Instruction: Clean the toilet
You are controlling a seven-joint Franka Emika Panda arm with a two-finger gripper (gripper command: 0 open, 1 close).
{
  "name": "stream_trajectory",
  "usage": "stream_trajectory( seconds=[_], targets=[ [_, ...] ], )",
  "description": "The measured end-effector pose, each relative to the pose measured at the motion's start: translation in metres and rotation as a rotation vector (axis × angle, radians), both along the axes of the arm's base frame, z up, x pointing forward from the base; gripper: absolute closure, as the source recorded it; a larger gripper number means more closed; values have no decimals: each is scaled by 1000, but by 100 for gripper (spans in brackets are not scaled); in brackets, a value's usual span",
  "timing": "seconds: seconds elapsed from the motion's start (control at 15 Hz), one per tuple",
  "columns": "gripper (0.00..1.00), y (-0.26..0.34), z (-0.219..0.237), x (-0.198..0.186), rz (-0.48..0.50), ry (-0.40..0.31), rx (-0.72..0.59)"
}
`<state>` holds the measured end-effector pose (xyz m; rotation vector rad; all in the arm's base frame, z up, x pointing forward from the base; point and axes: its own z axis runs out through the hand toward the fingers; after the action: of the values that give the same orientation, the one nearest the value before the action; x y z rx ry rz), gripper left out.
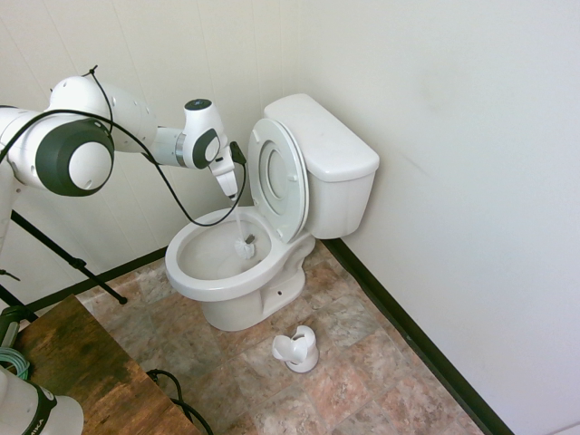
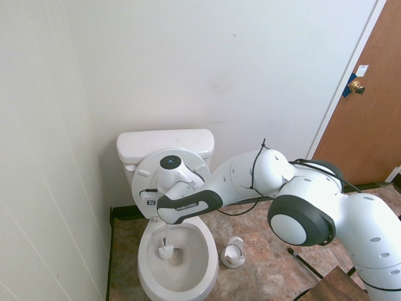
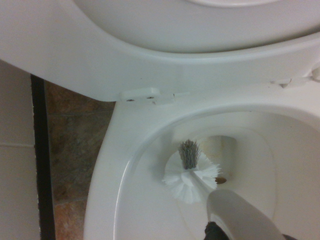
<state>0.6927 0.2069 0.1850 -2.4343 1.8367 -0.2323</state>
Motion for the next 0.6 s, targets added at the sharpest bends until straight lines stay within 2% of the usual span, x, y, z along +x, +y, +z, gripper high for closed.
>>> stream_trajectory(
  seconds=[0.33, 0.6],
  targets=[
    [100, 14, -8, -8, 42, 5, -3],
    [100, 20, -9, -44, 80, 9, 36]
  ],
)
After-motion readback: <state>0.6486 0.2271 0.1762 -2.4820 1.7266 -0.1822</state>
